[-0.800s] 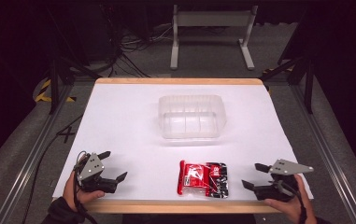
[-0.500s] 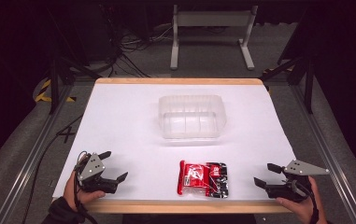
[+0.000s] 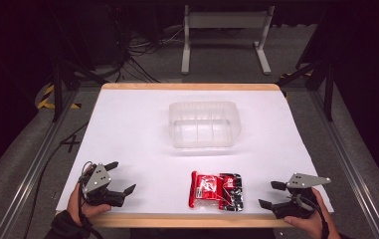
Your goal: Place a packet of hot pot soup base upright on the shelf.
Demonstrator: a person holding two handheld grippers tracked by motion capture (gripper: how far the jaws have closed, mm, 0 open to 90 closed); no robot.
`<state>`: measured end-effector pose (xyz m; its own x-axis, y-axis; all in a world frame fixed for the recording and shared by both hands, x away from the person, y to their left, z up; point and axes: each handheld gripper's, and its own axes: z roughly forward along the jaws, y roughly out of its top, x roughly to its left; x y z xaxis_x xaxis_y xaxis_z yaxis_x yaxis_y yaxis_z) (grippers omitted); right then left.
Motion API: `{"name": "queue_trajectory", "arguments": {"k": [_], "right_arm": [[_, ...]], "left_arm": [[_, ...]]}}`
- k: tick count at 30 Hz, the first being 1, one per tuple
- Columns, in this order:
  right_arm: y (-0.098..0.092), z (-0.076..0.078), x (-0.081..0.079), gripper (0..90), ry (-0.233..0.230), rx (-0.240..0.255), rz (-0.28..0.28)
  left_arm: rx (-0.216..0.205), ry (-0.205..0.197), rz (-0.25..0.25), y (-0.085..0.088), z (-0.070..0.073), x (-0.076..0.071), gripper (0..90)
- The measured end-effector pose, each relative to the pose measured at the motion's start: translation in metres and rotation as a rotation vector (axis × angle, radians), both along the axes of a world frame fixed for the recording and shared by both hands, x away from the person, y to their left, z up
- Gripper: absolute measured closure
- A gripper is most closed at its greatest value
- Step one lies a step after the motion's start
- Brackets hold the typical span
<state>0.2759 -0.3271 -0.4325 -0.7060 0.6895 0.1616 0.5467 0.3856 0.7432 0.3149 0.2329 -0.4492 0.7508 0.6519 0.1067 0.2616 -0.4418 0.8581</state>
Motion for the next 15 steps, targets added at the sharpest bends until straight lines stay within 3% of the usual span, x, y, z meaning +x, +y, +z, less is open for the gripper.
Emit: {"name": "queue_trajectory", "arguments": {"k": [9,15], "right_arm": [[0.038,-0.006,-0.001,15.6,0.095,-0.022,0.141],[0.058,-0.005,0.006,17.2,0.135,-0.008,0.183]], "left_arm": [[0.0,0.003,-0.002,-0.001,0.0,0.0,6.2],[0.009,-0.008,-0.009,-0.003,0.001,-0.002,6.2]]}}
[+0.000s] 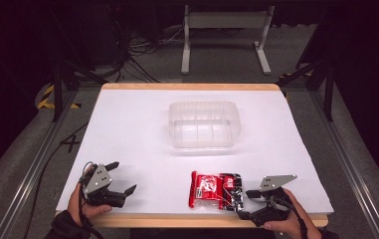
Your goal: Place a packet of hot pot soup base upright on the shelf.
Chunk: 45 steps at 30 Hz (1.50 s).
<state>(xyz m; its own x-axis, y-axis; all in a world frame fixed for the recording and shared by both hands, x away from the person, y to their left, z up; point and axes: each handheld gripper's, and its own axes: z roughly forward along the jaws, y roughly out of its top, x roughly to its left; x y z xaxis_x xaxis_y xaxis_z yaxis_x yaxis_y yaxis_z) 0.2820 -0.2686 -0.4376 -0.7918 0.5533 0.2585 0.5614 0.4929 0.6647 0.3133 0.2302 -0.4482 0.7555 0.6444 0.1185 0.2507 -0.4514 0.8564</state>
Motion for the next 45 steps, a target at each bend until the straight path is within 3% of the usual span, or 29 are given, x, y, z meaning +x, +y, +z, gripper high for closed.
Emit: {"name": "queue_trajectory", "arguments": {"k": [8,10,12,17,20,21,22,23,26,30,34,43,45], "right_arm": [[0.02,-0.003,0.014,14.7,0.033,0.043,-0.01],[0.025,-0.002,0.017,14.6,0.029,0.032,-0.017],[0.028,0.001,0.02,14.4,0.048,0.084,-0.012],[0.034,0.001,0.028,17.0,0.041,0.113,-0.042],[0.041,0.001,0.034,29.8,0.009,0.119,-0.056],[0.041,0.001,0.034,29.8,0.009,0.119,-0.056],[0.044,0.001,0.037,40.6,0.005,0.123,-0.061],[0.044,0.001,0.037,40.6,0.005,0.123,-0.061],[0.048,0.0,0.041,64.2,-0.009,0.138,-0.076],[0.047,0.001,0.043,81.9,-0.028,0.159,-0.083],[0.046,0.005,0.039,89.9,-0.064,0.175,-0.059],[0.041,0.034,0.024,90.0,-0.191,0.23,-0.01],[0.041,0.037,0.023,90.0,-0.199,0.229,-0.01]], "left_arm": [[0.003,0.004,-0.002,-0.001,0.0,0.0,6.2],[0.003,0.003,-0.005,0.0,0.0,0.0,6.2],[0.0,0.005,-0.002,0.0,-0.001,0.001,6.2],[0.004,0.009,-0.005,-0.001,-0.001,0.001,6.2],[0.006,0.008,-0.006,-0.001,-0.001,0.001,6.2],[0.006,0.009,-0.006,-0.001,-0.001,0.001,6.2],[0.008,0.01,-0.007,-0.001,-0.001,0.002,6.2],[0.008,0.01,-0.007,-0.001,-0.001,0.002,6.2],[0.008,0.012,-0.008,-0.001,-0.002,0.002,6.2],[0.01,0.013,-0.009,0.0,-0.002,0.002,6.2],[0.009,0.015,-0.007,0.0,-0.002,0.002,6.2],[0.003,0.014,-0.009,0.001,-0.002,0.002,6.2],[0.002,0.014,-0.009,0.001,-0.002,0.002,6.3]]}}
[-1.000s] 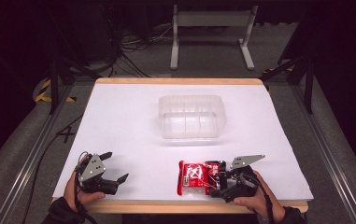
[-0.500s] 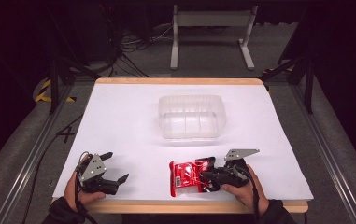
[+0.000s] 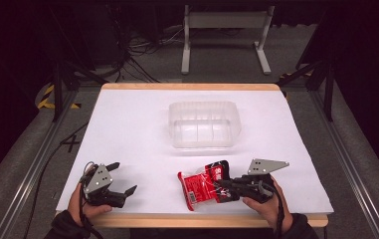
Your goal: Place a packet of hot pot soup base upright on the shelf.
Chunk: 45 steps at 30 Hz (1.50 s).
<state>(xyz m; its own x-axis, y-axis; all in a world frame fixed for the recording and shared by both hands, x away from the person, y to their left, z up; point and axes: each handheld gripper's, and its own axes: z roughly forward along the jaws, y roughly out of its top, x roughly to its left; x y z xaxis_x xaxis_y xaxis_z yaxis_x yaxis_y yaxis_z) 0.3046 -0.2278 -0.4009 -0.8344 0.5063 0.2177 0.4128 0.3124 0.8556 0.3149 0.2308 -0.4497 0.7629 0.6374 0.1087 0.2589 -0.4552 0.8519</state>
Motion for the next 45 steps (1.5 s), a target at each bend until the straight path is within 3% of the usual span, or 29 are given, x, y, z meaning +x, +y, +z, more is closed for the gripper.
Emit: {"name": "queue_trajectory", "arguments": {"k": [12,28,32,45], "right_arm": [[-0.019,0.034,-0.011,90.0,-0.139,-0.02,-0.064],[-0.043,0.048,-0.005,90.0,-0.154,0.037,-0.177],[-0.047,0.057,-0.004,90.0,-0.184,0.041,-0.212],[-0.054,0.077,0.009,90.0,-0.221,0.047,-0.269]], "left_arm": [[-0.001,0.001,0.002,0.0,0.0,0.0,6.3],[-0.014,0.002,0.005,0.001,0.001,0.0,6.4],[-0.02,0.0,0.003,0.0,0.002,-0.001,6.4],[-0.022,-0.001,0.002,0.001,0.003,-0.001,6.4]]}}
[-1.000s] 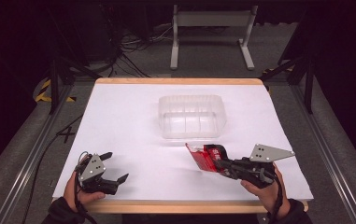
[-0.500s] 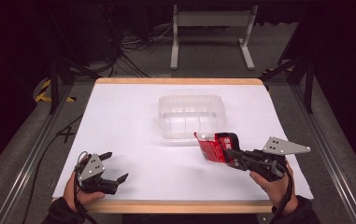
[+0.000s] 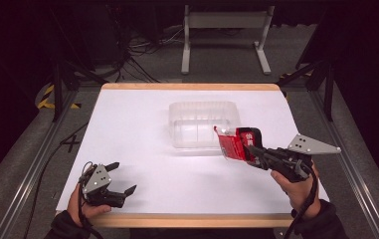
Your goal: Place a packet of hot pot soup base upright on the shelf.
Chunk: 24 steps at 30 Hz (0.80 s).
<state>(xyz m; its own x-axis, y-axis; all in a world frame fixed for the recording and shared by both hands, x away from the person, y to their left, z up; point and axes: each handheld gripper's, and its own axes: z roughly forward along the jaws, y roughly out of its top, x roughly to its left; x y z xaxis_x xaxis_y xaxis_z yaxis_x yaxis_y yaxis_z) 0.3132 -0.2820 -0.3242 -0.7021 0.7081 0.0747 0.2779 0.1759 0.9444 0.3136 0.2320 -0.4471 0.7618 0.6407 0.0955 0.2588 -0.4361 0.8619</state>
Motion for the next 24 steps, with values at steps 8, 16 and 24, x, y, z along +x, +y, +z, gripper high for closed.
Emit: {"name": "queue_trajectory", "arguments": {"k": [8,16,24], "right_arm": [[0.0,0.008,0.005,90.0,-0.024,0.009,-0.034],[0.005,0.011,0.019,90.0,-0.029,0.029,-0.068],[0.011,0.01,0.032,90.0,-0.013,0.034,-0.081]], "left_arm": [[-0.001,0.0,-0.002,-0.001,0.0,0.0,6.4],[0.0,0.002,-0.003,0.0,0.0,0.0,6.4],[-0.003,0.002,-0.004,0.0,-0.001,0.0,6.4]]}}
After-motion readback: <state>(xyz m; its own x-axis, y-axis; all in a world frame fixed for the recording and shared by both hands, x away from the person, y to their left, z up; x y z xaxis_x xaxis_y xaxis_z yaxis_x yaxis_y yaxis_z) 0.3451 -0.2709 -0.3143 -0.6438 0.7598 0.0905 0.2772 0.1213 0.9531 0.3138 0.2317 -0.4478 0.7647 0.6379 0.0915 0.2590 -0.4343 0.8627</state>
